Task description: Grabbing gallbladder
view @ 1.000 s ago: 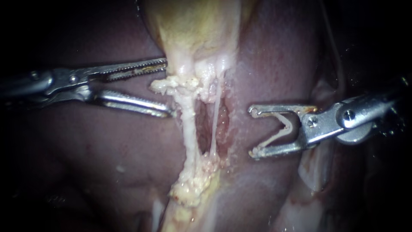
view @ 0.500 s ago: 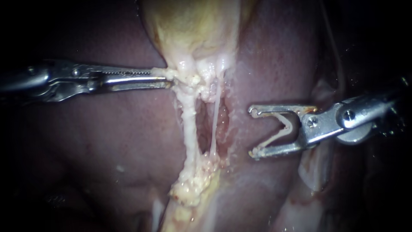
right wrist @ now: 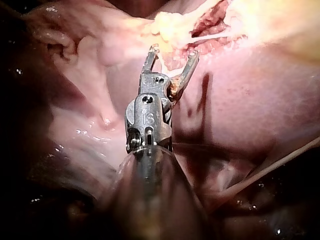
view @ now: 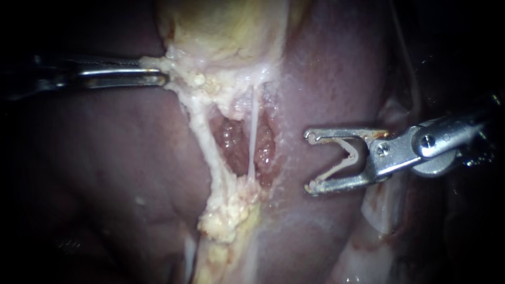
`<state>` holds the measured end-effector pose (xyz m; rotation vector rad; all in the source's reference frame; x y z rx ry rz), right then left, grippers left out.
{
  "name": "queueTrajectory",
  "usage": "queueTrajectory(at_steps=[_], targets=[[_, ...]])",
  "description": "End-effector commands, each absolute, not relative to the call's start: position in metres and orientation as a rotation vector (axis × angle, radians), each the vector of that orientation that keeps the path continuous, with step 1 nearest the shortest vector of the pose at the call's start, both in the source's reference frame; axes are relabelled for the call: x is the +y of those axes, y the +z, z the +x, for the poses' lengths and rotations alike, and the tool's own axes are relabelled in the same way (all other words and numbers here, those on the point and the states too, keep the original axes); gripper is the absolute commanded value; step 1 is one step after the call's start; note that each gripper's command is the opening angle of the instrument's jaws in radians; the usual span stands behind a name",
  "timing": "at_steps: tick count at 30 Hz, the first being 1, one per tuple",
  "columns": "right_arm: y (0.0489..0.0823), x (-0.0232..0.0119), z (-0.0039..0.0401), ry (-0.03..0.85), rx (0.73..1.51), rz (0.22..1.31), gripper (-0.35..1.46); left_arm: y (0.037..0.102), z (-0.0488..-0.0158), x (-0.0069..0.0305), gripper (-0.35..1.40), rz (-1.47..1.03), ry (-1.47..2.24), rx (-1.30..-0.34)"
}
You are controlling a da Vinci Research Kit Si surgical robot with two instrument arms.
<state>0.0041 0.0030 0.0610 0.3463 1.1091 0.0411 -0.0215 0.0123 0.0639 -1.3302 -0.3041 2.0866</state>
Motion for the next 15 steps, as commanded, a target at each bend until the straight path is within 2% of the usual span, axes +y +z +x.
queueTrajectory(at_steps=[1,15], targets=[[0.061,0.0031,0.0041,0.041,1.109,0.346,0.5,0.0637,-0.0211,0.0125,-0.35,-1.329,2.081,-0.299],[0.0611,0.0031,0.0041,0.041,1.109,0.346,0.5,0.064,-0.0214,0.012,-0.35,-1.311,2.078,-0.275]])
